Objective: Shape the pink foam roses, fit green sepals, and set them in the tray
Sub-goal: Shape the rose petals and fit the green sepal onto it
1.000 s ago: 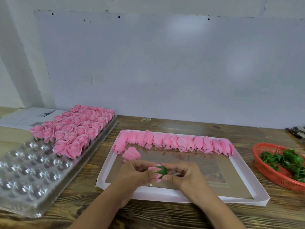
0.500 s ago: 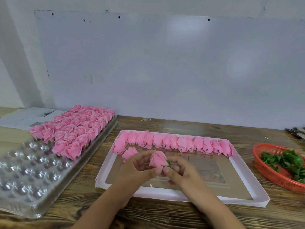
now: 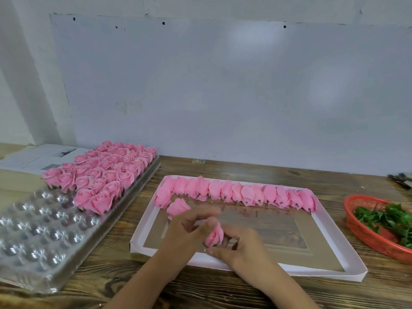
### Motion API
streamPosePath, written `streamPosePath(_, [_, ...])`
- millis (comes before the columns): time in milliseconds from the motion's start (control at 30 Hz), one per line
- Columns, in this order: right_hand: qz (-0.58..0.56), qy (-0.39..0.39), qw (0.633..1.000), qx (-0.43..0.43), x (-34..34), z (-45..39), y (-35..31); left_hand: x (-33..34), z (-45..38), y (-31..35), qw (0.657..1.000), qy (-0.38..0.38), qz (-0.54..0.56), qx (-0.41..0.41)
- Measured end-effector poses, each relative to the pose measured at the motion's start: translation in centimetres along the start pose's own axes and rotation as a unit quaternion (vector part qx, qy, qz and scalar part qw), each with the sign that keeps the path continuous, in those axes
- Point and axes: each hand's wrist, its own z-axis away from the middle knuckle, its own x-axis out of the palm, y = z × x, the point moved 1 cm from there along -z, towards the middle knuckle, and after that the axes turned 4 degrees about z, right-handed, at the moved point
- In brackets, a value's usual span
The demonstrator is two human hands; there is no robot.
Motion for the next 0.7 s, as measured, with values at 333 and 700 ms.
streamPosePath(333, [-0.072,-0.004,0.997,-0.019,0.08,0.18,-0.31,-0.02,-0.04,-0.41,0.994,-0.099,-0.022,-0.04])
streamPosePath(700, [-0.027,-0.009,1.0,-0.012,0.43,0.34,-0.16,-0.21,0.26,0.4,0.998,-0.056,0.002,-0.026])
